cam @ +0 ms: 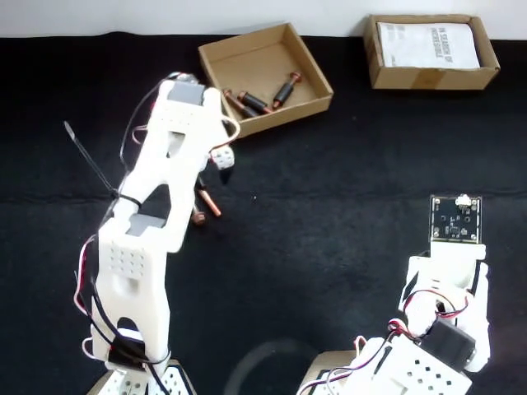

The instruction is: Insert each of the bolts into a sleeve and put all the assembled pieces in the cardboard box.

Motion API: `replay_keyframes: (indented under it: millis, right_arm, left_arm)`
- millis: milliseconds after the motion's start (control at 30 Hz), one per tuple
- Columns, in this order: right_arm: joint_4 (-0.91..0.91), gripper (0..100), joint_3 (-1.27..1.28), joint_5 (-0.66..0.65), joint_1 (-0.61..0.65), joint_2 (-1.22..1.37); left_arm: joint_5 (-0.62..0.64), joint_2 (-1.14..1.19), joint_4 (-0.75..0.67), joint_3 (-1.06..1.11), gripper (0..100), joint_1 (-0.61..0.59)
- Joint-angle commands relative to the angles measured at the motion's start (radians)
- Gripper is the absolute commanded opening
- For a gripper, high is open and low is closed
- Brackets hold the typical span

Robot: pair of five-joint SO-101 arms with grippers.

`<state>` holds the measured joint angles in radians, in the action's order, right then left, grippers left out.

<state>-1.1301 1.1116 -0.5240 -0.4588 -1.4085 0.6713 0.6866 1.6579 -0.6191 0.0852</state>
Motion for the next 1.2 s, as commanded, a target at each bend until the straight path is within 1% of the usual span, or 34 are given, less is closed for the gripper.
replay_keyframes:
  millis: [0, 400, 700, 867, 933, 1033, 1067, 1167]
  right_arm:
    - [0.042, 0.8, -0.004, 0.009, 0.008, -0.008]
    - [0.044, 0.8, -0.004, 0.009, 0.004, -0.008]
    - [0.044, 0.8, -0.005, 0.009, 0.005, -0.008]
    - [0.044, 0.8, -0.005, 0.009, 0.007, -0.008]
    - [0.044, 0.8, -0.005, 0.009, 0.007, -0.008]
    - [0.053, 0.8, -0.004, 0.009, 0.008, -0.008]
    - [0.064, 0.8, -0.002, 0.009, 0.008, -0.008]
    - [0.085, 0.8, 0.012, 0.009, 0.008, -0.008]
  left_arm:
    - [0.008, -0.008, -0.041, 0.025, 15, -0.019]
    - [0.002, -0.008, -0.218, 0.197, 15, -0.025]
    - [0.000, 0.012, -0.318, 0.203, 15, -0.108]
    - [0.000, 0.091, -0.316, 0.194, 15, -0.102]
    - [0.000, 0.094, -0.316, 0.194, 11, -0.090]
    - [-0.002, 0.094, -0.318, 0.194, 0, -0.071]
    - [-0.008, 0.094, -0.318, 0.193, 1, -0.062]
    - [-0.060, 0.094, -0.316, 0.183, 1, -0.022]
